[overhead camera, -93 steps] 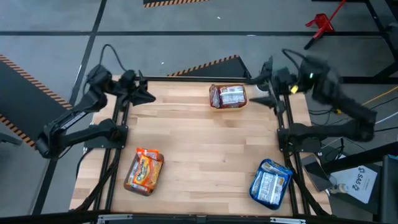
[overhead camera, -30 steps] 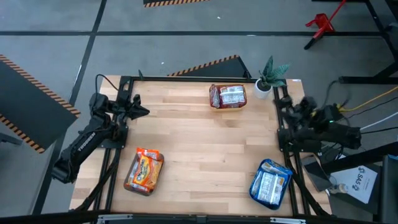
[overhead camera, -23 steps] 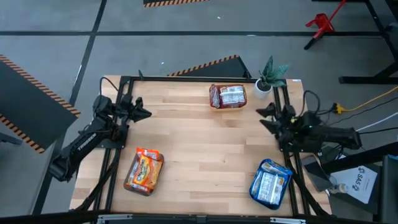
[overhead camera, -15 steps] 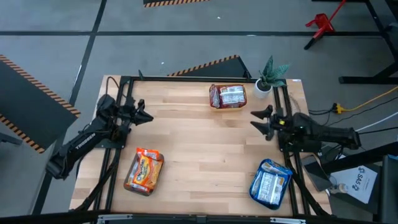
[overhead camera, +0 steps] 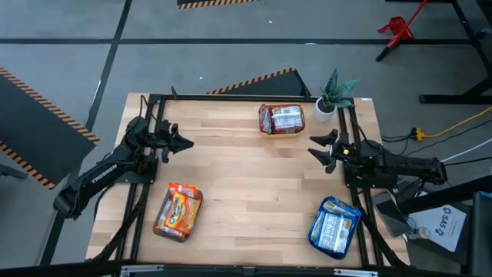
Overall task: Sort Maruchan noodles
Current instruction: Return to Home Position
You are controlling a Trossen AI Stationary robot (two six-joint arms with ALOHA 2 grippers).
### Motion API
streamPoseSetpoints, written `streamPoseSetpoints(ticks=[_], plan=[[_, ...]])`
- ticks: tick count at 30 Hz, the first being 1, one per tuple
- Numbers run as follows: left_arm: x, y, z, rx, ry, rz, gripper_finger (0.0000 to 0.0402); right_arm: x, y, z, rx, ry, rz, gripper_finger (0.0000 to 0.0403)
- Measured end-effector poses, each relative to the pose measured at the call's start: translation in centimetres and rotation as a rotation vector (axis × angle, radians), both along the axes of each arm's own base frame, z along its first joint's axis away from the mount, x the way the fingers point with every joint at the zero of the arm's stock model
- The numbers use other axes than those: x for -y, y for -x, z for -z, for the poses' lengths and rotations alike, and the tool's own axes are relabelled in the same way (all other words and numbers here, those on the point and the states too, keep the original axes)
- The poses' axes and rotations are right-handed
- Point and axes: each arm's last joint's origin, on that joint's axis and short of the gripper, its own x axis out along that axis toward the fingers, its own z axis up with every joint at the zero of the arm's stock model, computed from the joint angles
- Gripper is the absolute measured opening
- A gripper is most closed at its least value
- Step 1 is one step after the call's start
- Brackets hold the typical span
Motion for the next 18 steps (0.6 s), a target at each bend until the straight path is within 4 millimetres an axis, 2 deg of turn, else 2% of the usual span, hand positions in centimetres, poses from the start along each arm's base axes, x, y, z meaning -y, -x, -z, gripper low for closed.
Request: streamPoseSetpoints(ticks=[7,18], plan=[[-0.24,0.01,0.03,-0.007,0.001,-0.083,0.0044,0.0,0.0,0.0,0.001,-0.001,0.0,0.0276],[-0.26,0.01,0.03,-0.008,0.002,-0.091,0.0044,0.0,0.0,0.01,0.001,-0.001,0.0,0.0276]])
